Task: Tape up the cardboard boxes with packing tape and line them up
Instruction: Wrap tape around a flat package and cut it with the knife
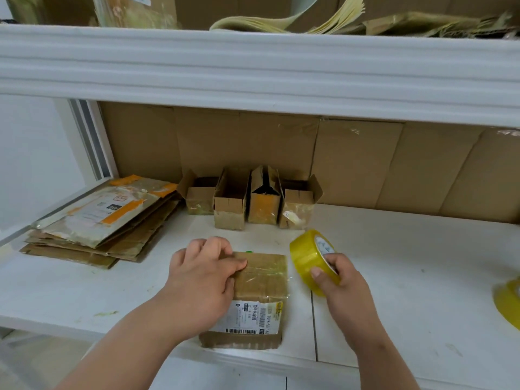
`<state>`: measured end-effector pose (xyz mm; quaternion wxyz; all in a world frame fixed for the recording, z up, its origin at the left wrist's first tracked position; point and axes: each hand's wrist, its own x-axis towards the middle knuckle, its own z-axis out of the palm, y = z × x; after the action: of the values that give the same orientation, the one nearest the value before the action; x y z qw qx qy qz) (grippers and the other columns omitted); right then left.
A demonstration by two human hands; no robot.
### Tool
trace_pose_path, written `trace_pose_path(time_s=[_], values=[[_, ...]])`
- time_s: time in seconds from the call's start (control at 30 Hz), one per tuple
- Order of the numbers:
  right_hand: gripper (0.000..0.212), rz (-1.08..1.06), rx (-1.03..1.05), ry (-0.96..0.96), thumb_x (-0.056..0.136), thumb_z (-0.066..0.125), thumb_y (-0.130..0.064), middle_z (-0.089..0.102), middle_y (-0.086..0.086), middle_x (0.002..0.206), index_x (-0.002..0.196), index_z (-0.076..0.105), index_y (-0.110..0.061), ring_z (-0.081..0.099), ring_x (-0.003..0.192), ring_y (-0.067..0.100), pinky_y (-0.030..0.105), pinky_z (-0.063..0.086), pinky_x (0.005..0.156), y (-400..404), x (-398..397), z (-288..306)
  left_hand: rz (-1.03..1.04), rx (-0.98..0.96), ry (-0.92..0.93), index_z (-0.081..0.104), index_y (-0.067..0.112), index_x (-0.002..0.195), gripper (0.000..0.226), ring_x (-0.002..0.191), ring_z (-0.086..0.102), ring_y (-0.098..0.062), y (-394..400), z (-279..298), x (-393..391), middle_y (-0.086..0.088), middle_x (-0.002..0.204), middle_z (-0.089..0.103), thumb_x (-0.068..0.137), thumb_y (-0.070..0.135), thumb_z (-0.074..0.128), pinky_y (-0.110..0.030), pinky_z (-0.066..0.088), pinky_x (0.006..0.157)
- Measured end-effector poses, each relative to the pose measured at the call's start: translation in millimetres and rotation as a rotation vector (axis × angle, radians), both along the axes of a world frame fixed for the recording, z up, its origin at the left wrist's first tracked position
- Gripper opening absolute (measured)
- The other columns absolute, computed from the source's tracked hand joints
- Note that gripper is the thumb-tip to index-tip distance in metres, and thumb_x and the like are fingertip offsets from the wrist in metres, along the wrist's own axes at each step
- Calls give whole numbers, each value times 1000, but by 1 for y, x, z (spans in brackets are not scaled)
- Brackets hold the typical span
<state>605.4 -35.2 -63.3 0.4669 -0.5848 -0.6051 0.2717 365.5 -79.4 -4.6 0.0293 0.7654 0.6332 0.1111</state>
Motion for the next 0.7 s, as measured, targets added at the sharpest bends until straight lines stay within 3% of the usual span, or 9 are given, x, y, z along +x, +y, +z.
trace_pose_path(time_s=[0.1,0.23,0.33,0.4,0.47,0.57,0.63,0.7], values=[[8,106,55,130,82,65,-40,67,-5,92,89,65,-39,59,94,22,33,46,79,-18,0,25,-22,-12,-21,39,47,144,43,106,25,-3,3,2,1,25,115,33,103,35,35,-25,17,87],[42,220,82,123,65,58,-60,63,4,103,99,65,-37,58,96,20,30,44,77,-37,-3,51,-37,-4,-177,47,44,140,41,113,38,0,4,3,-7,27,115,43,100,36,50,-25,30,97],[48,300,85,62,60,57,-63,61,6,107,100,65,-39,58,98,18,28,43,78,-51,-12,65,23,-39,-466,58,43,118,27,104,57,4,1,-1,-13,27,105,62,96,27,60,-30,45,99],[45,343,96,-19,59,54,-64,61,-7,106,100,61,-47,54,105,14,31,43,84,-59,-22,73,67,-116,-753,56,35,109,16,101,62,1,-3,0,-17,24,101,70,101,22,53,-32,48,95],[42,370,120,-134,61,49,-65,58,-23,107,101,54,-54,47,110,1,40,39,101,-63,-31,78,86,-177,-1058,54,24,109,14,108,64,-7,-9,3,-19,18,104,73,106,21,42,-29,44,96],[36,410,161,-269,65,45,-64,48,-40,112,100,49,-61,36,111,-16,53,25,113,-66,-40,80,100,-177,-1339,56,14,110,35,111,66,-11,-15,5,-24,4,111,74,106,37,31,-39,32,112],[32,426,179,-326,66,42,-64,46,-42,113,98,46,-68,32,112,-21,55,21,114,-67,-46,79,89,-203,-1430,58,15,111,52,113,66,-12,-15,4,-29,3,118,72,100,54,26,-46,20,116],[31,445,188,-363,67,42,-62,48,-40,114,98,46,-66,32,116,-19,53,15,116,-68,-50,78,69,-234,-1387,60,22,112,53,117,63,-8,-17,3,-34,12,124,68,96,62,29,-50,15,117]])
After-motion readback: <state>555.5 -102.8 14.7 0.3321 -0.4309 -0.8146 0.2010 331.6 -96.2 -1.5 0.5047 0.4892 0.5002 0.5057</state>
